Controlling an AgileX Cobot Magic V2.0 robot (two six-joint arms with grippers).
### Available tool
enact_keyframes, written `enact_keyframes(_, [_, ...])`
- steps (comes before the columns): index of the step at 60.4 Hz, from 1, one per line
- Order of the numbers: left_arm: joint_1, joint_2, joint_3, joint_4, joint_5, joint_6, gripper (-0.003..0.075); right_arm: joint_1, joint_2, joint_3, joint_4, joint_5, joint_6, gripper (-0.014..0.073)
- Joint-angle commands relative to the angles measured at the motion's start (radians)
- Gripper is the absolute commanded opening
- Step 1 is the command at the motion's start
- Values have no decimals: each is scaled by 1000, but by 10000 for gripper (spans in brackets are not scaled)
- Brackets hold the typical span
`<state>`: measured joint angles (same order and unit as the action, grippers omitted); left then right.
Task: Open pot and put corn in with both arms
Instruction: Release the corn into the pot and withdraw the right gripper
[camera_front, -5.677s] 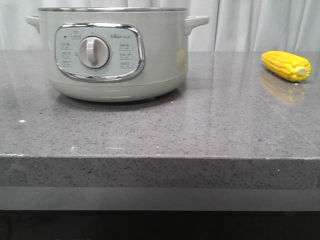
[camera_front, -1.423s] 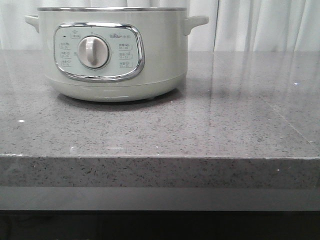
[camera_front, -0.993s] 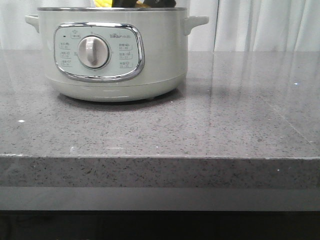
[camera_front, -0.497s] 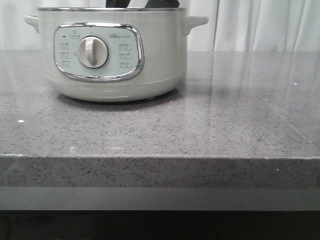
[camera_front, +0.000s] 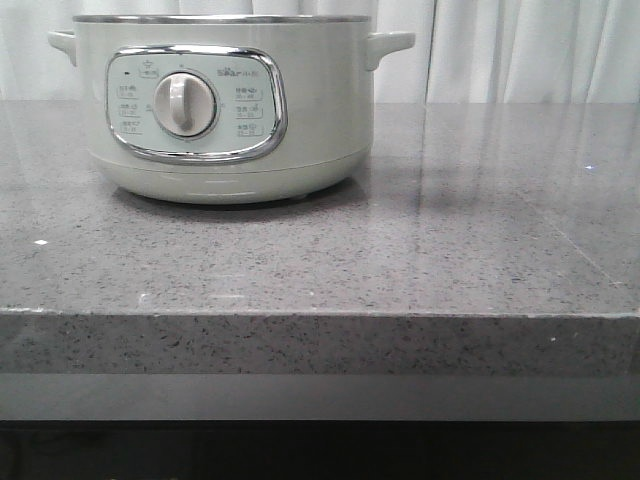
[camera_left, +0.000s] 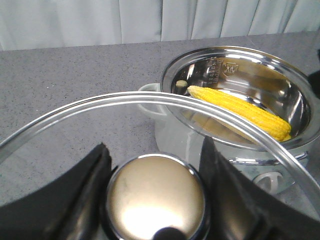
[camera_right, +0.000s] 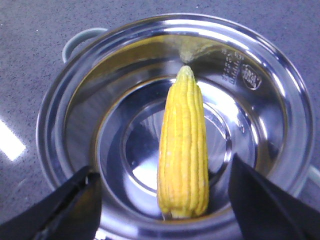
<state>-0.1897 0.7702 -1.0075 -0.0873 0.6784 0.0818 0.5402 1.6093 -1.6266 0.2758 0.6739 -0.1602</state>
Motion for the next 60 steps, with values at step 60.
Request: enact_keyframes(60, [0, -9, -41, -16, -139, -7, 239, -56, -952, 770, -129, -23, 76, 551])
